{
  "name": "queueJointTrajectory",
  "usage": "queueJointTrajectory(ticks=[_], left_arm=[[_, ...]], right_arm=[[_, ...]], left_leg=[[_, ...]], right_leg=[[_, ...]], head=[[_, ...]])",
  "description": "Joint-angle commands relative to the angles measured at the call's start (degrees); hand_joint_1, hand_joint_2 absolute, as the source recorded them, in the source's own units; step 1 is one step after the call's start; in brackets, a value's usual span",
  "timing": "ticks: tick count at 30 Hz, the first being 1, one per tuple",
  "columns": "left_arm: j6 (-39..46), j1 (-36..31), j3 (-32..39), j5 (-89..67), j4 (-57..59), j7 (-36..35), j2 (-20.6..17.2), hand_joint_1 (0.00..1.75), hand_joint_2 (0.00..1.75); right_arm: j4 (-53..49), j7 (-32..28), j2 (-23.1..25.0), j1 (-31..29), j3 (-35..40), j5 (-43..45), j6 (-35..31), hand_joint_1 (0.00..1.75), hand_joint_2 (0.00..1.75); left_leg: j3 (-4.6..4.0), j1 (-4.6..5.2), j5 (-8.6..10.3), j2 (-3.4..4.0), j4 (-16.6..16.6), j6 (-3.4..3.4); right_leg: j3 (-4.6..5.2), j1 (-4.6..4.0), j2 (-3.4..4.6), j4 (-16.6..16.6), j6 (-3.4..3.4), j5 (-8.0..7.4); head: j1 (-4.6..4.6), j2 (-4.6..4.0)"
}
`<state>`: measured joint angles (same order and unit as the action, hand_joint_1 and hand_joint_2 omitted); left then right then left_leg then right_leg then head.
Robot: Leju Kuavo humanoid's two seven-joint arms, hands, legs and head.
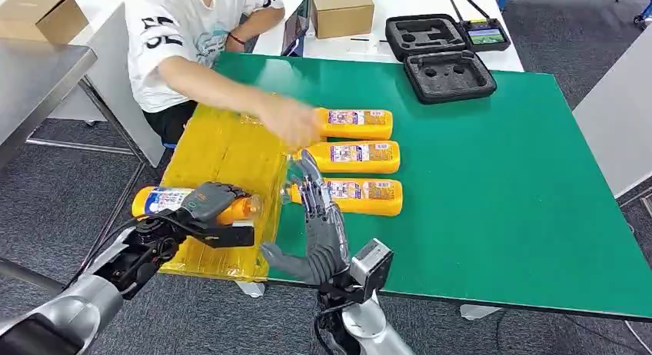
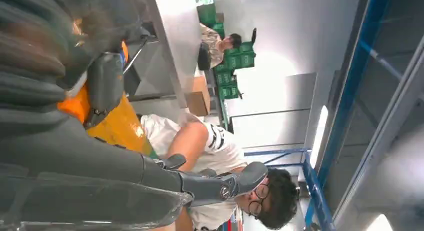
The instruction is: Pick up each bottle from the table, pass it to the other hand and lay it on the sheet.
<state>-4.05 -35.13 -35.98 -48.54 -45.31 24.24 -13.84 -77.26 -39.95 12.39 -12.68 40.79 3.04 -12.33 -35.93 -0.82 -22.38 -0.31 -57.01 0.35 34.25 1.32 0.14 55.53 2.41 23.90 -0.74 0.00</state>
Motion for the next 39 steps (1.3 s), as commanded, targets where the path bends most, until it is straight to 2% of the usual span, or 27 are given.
queueJointTrajectory(ticks=[1, 7, 9, 10, 13, 14, 15, 17, 19, 20, 21, 22, 23, 25, 26, 29, 30, 33, 36, 38, 39], left_arm=[[-5.87, -2.74, -2.47, 5.43, 6.16, 1.61, 0.81, 1.75, 1.75], [-7.3, -0.05, -3.36, 7.53, 5.62, 2.29, -0.43, 1.75, 1.75], [-7.3, -0.05, -3.36, 7.53, 5.62, 2.29, -0.43, 1.75, 1.75], [-7.3, -0.05, -3.36, 7.53, 5.62, 2.29, -0.43, 1.75, 1.75], [-7.01, 0.25, -4.17, 7.4, 5.78, 2.0, -0.42, 1.75, 1.75], [-6.52, 0.48, -4.61, 7.2, 5.78, 1.7, -0.5, 1.75, 1.75], [-5.51, 1.01, -5.19, 6.85, 5.69, 1.29, -0.3, 1.75, 1.75], [-4.42, 1.67, -5.97, 6.1, 5.61, 0.44, -0.12, 1.75, 1.75], [-2.43, 2.83, -7.09, 4.43, 5.57, -0.7, 0.1, 1.48, 1.75], [-0.8, 3.78, -7.79, 3.37, 5.31, -1.45, 0.01, 0.68, 1.75], [-0.48, 4.51, -8.09, 3.05, 5.35, -1.64, 0.07, 0.42, 1.75], [0.94, 5.34, -8.35, 2.34, 5.21, -2.33, 0.2, 0.1, 1.75], [1.43, 5.83, -8.46, 2.14, 5.21, -2.46, 0.37, 0.1, 1.75], [1.63, 6.02, -8.49, 2.08, 5.22, -2.54, 0.46, 0.1, 1.75], [1.62, 5.99, -8.4, 2.04, 5.34, -2.52, 0.55, 0.0, 1.75], [1.87, 6.79, -7.91, 1.69, 4.96, -2.85, 0.57, 0.0, 1.75], [1.86, 6.86, -7.87, 1.69, 4.91, -2.84, 0.57, 0.0, 0.0], [-1.64, 6.94, -5.76, 4.8, 4.51, -2.09, 0.73, 0.0, 0.0], [-10.12, 6.72, -1.93, 13.41, 3.47, 0.01, 0.08, 0.0, 0.0], [-12.32, 6.41, -0.73, 15.96, 3.29, 0.45, -0.26, 0.0, 0.0], [-16.88, 6.6, 1.1, 20.67, 2.94, 1.4, -0.53, 0.0, 0.0]], right_arm=[[6.97, -0.05, -0.65, -3.81, 1.14, 0.73, -0.57, 0.0, 1.75], [8.09, -0.05, -0.4, -4.5, 1.48, 1.63, -0.11, 0.0, 1.75], [8.09, -0.05, -0.4, -4.5, 1.48, 1.63, -0.11, 0.0, 1.75], [8.09, -0.05, -0.4, -4.5, 1.48, 1.63, -0.11, 0.0, 1.75], [8.61, -0.05, -0.34, -4.88, 1.59, 1.87, -0.08, 0.0, 1.75], [8.89, -0.05, -0.3, -5.03, 1.66, 1.99, -0.14, 0.0, 1.75], [9.28, -0.05, -0.23, -5.31, 1.69, 2.39, -0.07, 0.0, 1.75], [9.44, -0.05, -0.1, -5.55, 1.6, 2.71, 0.05, 0.0, 1.75], [9.68, 0.05, 0.1, -5.81, 1.6, 3.07, 0.35, 0.0, 1.75], [9.75, 0.08, 0.26, -5.98, 1.7, 3.12, 0.48, 0.0, 1.75], [9.88, 0.44, 0.47, -6.09, 1.59, 3.67, 0.85, 0.0, 1.75], [9.98, 0.5, 0.58, -6.26, 1.68, 3.75, 1.02, 0.0, 1.75], [10.0, 0.5, 0.63, -6.3, 1.72, 3.75, 1.05, 0.0, 1.75], [10.01, 0.5, 0.65, -6.31, 1.74, 3.74, 1.07, 0.0, 1.75], [10.11, 0.51, 0.64, -6.34, 1.77, 3.77, 1.13, 0.0, 1.75], [10.5, 0.73, 0.85, -6.38, 1.8, 4.07, 1.49, 0.0, 1.75], [10.5, 0.75, 0.9, -6.4, 1.77, 4.11, 1.47, 0.0, 1.75], [11.15, 1.22, 1.38, -7.02, 1.82, 3.88, 0.74, 0.0, 1.75], [12.57, 1.48, 1.38, -7.48, 2.45, 3.96, 0.53, 0.0, 1.75], [12.78, 1.44, 1.22, -7.39, 2.54, 4.02, 0.34, 0.0, 1.75], [13.16, 1.47, 1.07, -7.42, 2.77, 4.15, 0.21, 0.0, 1.75]], left_leg=[[0.39, -0.09, -0.18, 0.04, 0.01, 0.03], [0.26, 0.02, -0.07, 0.1, 0.08, 0.02], [0.58, -0.05, -0.21, 0.24, 0.08, 0.03], [0.31, 0.02, -0.08, 0.11, 0.08, 0.02], [0.32, 0.03, -0.07, 0.09, 0.1, 0.02], [0.63, -0.06, -0.22, 0.21, 0.08, 0.03], [0.44, 0.01, -0.1, 0.15, 0.1, 0.02], [0.63, 0.0, -0.16, 0.22, 0.15, 0.03], [0.55, 0.04, -0.1, 0.15, 0.13, 0.02], [0.62, 0.02, -0.13, 0.19, 0.14, 0.03], [0.76, -0.04, -0.21, 0.26, 0.15, 0.03], [0.52, 0.05, -0.09, 0.15, 0.13, 0.01], [0.72, 0.01, -0.19, 0.28, 0.15, 0.02], [0.6, 0.05, -0.1, 0.12, 0.15, 0.01], [0.76, 0.03, -0.16, 0.19, 0.18, 0.01], [0.78, 0.03, -0.14, 0.15, 0.18, 0.03], [0.79, 0.04, -0.14, 0.18, 0.19, 0.03], [0.76, 0.05, -0.11, 0.1, 0.16, 0.01], [0.88, -0.01, -0.16, 0.12, 0.15, 0.01], [0.82, 0.03, -0.09, -0.02, 0.13, -0.01], [0.96, -0.06, -0.19, 0.14, 0.14, 0.0]], right_leg=[[-0.43, -0.12, -0.01, -0.1, -0.15, 0.14], [-0.27, 0.01, 0.09, -0.07, -0.07, 0.04], [-0.58, -0.09, 0.21, -0.13, -0.17, 0.11], [-0.31, 0.01, 0.1, -0.07, -0.07, 0.03], [-0.32, 0.02, 0.08, -0.06, -0.07, 0.03], [-0.63, -0.11, 0.16, -0.13, -0.2, 0.12], [-0.42, -0.01, 0.13, -0.09, -0.09, 0.04], [-0.61, -0.04, 0.19, -0.16, -0.13, 0.06], [-0.53, 0.02, 0.13, -0.1, -0.08, 0.05], [-0.6, -0.01, 0.16, -0.13, -0.11, 0.06], [-0.74, -0.08, 0.21, -0.19, -0.18, 0.1], [-0.47, 0.03, 0.16, -0.09, -0.07, 0.03], [-0.66, -0.03, 0.27, -0.15, -0.13, 0.07], [-0.57, 0.03, 0.15, -0.1, -0.08, 0.06], [-0.71, -0.01, 0.2, -0.16, -0.13, 0.08], [-0.77, 0.0, 0.21, -0.16, -0.12, 0.07], [-0.78, 0.02, 0.24, -0.16, -0.1, 0.06], [-0.77, 0.02, 0.17, -0.12, -0.09, 0.06], [-0.92, -0.04, 0.19, -0.15, -0.16, 0.08], [-0.89, 0.01, 0.07, -0.09, -0.1, 0.06], [-1.03, -0.1, 0.19, -0.17, -0.22, 0.08]], head=[[0.0, 0.0], [0.0, 0.0], [0.0, 0.0], [0.0, 0.0], [0.0, 0.0], [0.0, 0.0], [0.0, 0.0], [0.0, 0.0], [0.0, 0.0], [0.02, 0.0], [0.0, 0.0], [0.02, 0.0], [0.0, 0.0], [-0.02, 0.0], [-0.02, 0.0], [0.0, -0.02], [0.0, 0.0], [0.0, 0.0], [0.0, 0.0], [0.0, 0.0], [0.0, 0.0]])
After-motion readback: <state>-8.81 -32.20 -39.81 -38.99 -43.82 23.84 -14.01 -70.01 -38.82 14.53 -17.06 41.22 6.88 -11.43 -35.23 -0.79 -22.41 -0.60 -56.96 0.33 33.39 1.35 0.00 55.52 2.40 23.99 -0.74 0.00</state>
